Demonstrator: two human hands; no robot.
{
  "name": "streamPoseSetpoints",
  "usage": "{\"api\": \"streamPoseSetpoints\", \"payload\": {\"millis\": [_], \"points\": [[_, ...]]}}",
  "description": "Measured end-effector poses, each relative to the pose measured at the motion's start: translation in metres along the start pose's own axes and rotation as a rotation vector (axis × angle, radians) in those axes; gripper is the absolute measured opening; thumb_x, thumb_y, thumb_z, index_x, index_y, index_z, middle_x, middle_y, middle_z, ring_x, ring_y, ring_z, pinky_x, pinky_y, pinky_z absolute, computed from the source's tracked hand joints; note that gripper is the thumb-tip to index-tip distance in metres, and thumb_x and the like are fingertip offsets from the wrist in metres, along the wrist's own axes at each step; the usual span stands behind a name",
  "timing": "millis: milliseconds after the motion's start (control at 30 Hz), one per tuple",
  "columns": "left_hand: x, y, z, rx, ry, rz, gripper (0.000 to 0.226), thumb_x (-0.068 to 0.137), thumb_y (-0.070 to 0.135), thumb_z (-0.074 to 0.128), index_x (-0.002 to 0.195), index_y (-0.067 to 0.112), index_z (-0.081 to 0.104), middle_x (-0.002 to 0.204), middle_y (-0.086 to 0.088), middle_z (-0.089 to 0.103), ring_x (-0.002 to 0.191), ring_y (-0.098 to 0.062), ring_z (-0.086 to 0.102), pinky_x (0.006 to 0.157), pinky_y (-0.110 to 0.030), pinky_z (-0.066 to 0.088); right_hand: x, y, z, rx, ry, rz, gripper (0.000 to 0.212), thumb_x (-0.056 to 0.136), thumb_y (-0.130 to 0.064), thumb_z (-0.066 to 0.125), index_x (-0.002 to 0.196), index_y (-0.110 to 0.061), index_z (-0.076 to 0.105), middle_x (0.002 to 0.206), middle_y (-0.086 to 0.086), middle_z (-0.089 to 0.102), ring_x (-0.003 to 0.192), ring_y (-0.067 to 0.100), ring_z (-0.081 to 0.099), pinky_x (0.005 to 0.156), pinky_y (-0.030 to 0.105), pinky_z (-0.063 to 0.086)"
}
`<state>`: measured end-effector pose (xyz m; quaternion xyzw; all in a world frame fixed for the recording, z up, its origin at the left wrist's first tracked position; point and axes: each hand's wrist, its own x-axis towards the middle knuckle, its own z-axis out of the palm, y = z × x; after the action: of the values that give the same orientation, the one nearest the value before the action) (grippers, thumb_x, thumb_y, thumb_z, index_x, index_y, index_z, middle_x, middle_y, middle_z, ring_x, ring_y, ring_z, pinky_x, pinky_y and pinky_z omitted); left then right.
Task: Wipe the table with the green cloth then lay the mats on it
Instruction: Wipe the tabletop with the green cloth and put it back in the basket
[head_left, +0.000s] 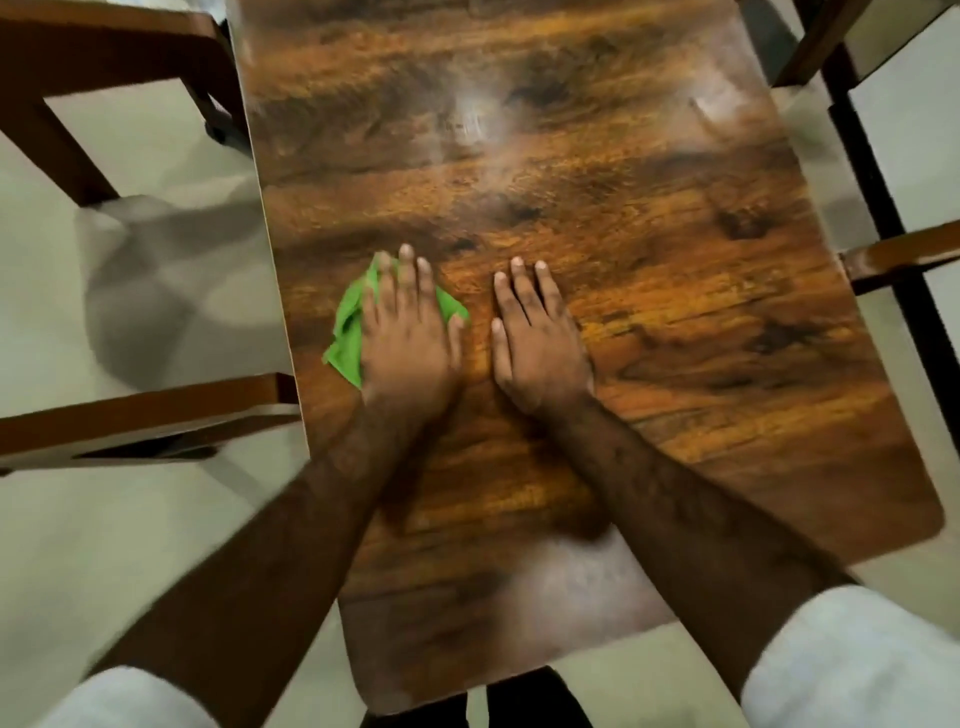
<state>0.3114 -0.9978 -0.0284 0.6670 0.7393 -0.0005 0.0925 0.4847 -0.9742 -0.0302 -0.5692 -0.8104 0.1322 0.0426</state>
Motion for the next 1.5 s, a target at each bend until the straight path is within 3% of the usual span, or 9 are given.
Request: {"api": "streamPoseSetpoints", "payload": {"millis": [200,367,433,600,767,967,1200,1333,1500], "points": [[-0.139,0.062,0.033,-0.069,-0.008,0.195,0.081,0.112,0.050,0.040,0.174,0.004,0.014,0.184,-0.018,0.001,0.171,-0.036,-0.003,0.135,-0.059,0.012,-0.007,0.009,-0.006,0.332,0.072,0.043,0.062,0.115,-0.039,0.030,0.163,-0.007,0.051,0.174,0.011,0.043,0.168,0.029,0.025,0.135,0.046,0.025],[-0.134,0.023,-0.011,-0.606,0.072,0.092,0.081,0.103,0.013,0.046,0.175,0.008,0.010,0.185,-0.007,-0.002,0.172,-0.023,-0.003,0.138,-0.053,-0.007,-0.066,-0.021,-0.012,0.229,-0.017,-0.011,0.061,0.114,-0.043,0.032,0.163,-0.013,0.053,0.174,0.008,0.043,0.165,0.029,0.032,0.133,0.050,0.028],[-0.129,-0.017,-0.015,-0.437,0.179,-0.015,0.077,0.099,0.013,0.042,0.174,0.007,0.023,0.184,-0.008,0.013,0.171,-0.025,0.009,0.138,-0.052,0.001,-0.101,-0.049,-0.004,0.189,-0.011,-0.027,0.062,0.112,-0.046,0.039,0.165,-0.015,0.050,0.177,0.007,0.039,0.166,0.032,0.028,0.129,0.053,0.029],[-0.127,-0.056,0.012,-0.332,0.046,-0.093,0.068,0.114,0.043,0.029,0.172,0.007,0.030,0.183,-0.009,0.018,0.170,-0.028,0.011,0.138,-0.052,0.009,-0.166,-0.098,0.025,0.096,-0.099,-0.098,0.077,0.108,-0.054,0.045,0.175,-0.020,0.028,0.186,0.007,0.004,0.172,0.035,-0.007,0.134,0.058,0.016],[-0.127,-0.054,0.013,-0.311,0.067,-0.096,0.069,0.116,0.047,0.025,0.172,0.007,0.029,0.183,-0.007,0.017,0.171,-0.024,0.009,0.138,-0.051,0.009,-0.227,-0.046,0.035,0.041,-0.067,-0.217,0.069,0.112,-0.059,0.044,0.175,-0.035,0.027,0.186,0.000,0.012,0.172,0.034,0.003,0.127,0.058,0.032],[-0.128,-0.051,0.017,-0.243,0.058,-0.095,0.074,0.115,0.053,0.025,0.173,0.007,0.026,0.184,-0.008,0.016,0.171,-0.026,0.009,0.138,-0.048,0.008,-0.257,0.091,-0.001,-0.084,-0.091,0.189,0.066,0.111,-0.068,0.022,0.173,-0.053,0.002,0.186,-0.006,-0.009,0.170,0.043,-0.009,0.126,0.073,0.021],[-0.126,-0.053,0.017,-0.183,0.027,-0.100,0.094,0.106,0.074,0.030,0.176,0.013,0.015,0.184,-0.004,0.006,0.171,-0.024,0.001,0.138,-0.045,0.004,-0.266,0.209,-0.041,0.015,-0.006,0.631,0.071,0.107,-0.066,0.019,0.174,-0.047,0.017,0.186,0.005,0.010,0.168,0.048,0.004,0.127,0.077,0.023],[-0.124,-0.051,0.020,-0.197,0.015,-0.111,0.099,0.102,0.078,0.025,0.175,0.012,0.016,0.184,-0.003,0.003,0.170,-0.020,-0.003,0.138,-0.044,0.002,-0.249,0.144,-0.015,0.052,0.016,0.630,0.071,0.107,-0.058,0.027,0.175,-0.037,0.024,0.184,0.014,0.016,0.166,0.053,0.007,0.125,0.077,0.028],[-0.123,-0.055,0.023,-0.213,0.016,-0.102,0.102,0.100,0.080,0.025,0.175,0.010,0.020,0.184,-0.002,0.005,0.170,-0.020,-0.001,0.138,-0.044,0.002,-0.257,-0.029,0.040,0.081,-0.020,0.130,0.069,0.097,-0.057,0.054,0.163,-0.035,0.054,0.176,0.010,0.039,0.161,0.053,0.030,0.119,0.063,0.037]]}}
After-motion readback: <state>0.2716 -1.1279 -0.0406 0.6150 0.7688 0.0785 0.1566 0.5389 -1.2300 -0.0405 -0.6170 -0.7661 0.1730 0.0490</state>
